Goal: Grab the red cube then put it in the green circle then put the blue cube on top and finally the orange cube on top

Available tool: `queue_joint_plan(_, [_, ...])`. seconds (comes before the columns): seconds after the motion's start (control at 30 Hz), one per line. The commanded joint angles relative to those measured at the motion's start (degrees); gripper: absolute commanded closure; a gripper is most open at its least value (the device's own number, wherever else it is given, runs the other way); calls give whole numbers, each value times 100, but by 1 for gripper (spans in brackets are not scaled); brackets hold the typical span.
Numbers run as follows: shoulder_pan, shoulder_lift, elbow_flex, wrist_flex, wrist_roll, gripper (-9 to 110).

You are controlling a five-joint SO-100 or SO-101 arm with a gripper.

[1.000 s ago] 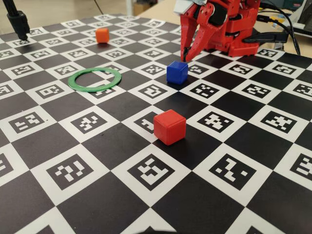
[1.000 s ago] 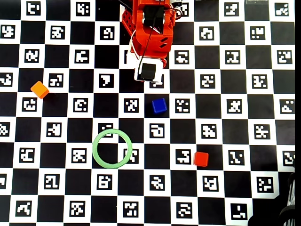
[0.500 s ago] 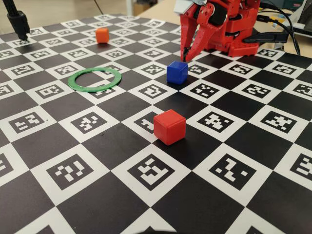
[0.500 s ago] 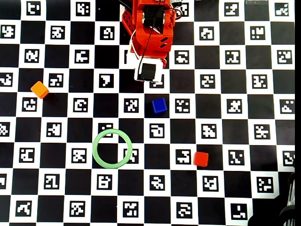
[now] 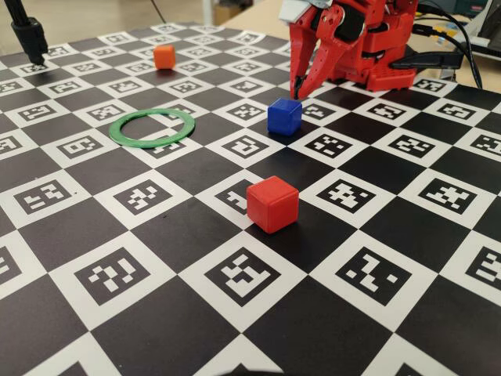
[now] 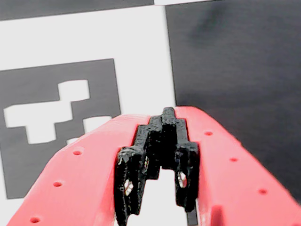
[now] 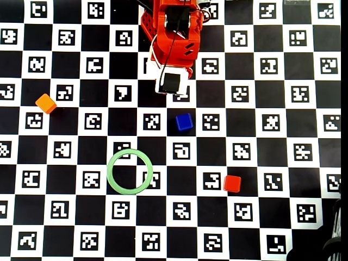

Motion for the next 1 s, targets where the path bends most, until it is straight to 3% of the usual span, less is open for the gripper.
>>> queue_joint_plan(0.0, [-79,281,308,316,70,107])
queue_joint_plan(0.23, [88,141,-70,70,747,107])
queue_joint_plan(0.5, [-62,-2268,-3480,817,2048,107])
queue_joint_plan(0.77, [-1046,-4438,-6398,2285,3990,107])
queue_joint_plan(0.97, [-1986,-5449,-7286,2531,5221,107])
